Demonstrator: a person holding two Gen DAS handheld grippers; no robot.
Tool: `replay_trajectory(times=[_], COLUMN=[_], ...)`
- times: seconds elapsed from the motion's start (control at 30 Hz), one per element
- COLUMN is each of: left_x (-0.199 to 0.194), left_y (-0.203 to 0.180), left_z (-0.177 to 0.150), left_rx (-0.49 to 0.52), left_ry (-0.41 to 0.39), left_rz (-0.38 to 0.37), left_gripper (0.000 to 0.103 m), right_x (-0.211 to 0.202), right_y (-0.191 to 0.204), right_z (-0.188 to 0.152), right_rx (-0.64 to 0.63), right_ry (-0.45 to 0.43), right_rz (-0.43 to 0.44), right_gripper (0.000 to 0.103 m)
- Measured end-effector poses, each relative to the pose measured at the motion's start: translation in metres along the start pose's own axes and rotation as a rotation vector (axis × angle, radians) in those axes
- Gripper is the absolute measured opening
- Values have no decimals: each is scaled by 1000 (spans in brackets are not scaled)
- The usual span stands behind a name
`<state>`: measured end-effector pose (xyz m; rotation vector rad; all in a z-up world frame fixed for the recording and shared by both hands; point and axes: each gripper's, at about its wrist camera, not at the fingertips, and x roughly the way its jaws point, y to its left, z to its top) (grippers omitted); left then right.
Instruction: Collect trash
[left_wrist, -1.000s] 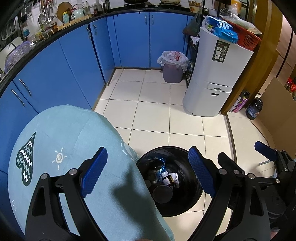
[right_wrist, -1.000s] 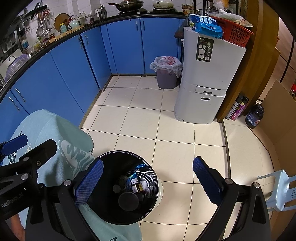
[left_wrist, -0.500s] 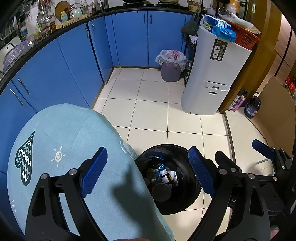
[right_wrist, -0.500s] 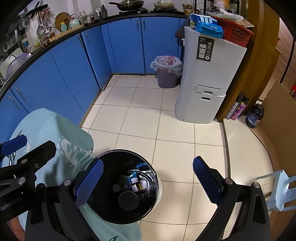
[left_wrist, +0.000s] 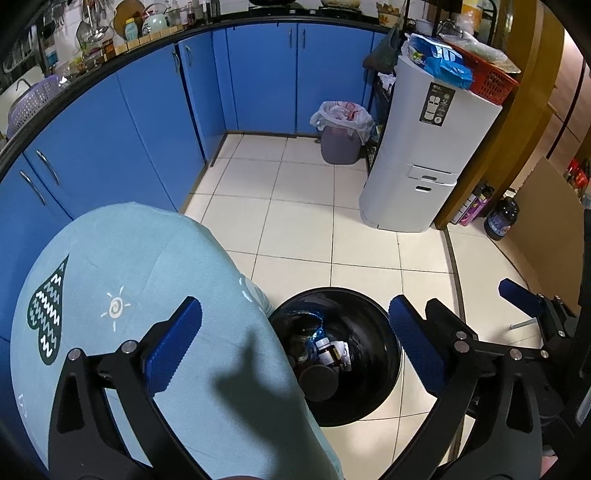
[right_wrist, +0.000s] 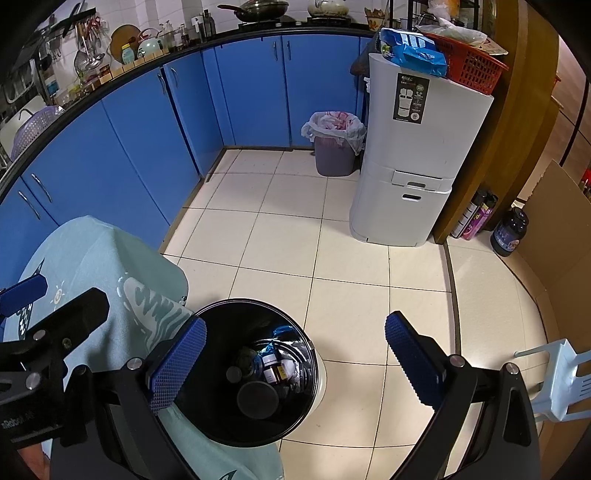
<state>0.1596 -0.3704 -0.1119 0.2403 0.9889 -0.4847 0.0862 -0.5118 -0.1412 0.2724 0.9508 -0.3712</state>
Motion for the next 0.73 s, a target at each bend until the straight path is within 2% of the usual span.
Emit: replay_trajectory(times=[0.13,0.33,0.73], left_x=[3,-4,-2], left_y=[2,-1,-1], left_z=[-1,-3,-1], left_rx=[-12,0,9], left_ry=[25,0,28], left_rz=[-32,6,28], left_gripper=[100,100,100], right_x=[0,1,3], right_y=[1,0,1], right_z=[0,1,0], right_rx=[-1,1,-3], right_ry=[5,7,12], right_rz=[2,1,1], right_gripper=[95,95,95])
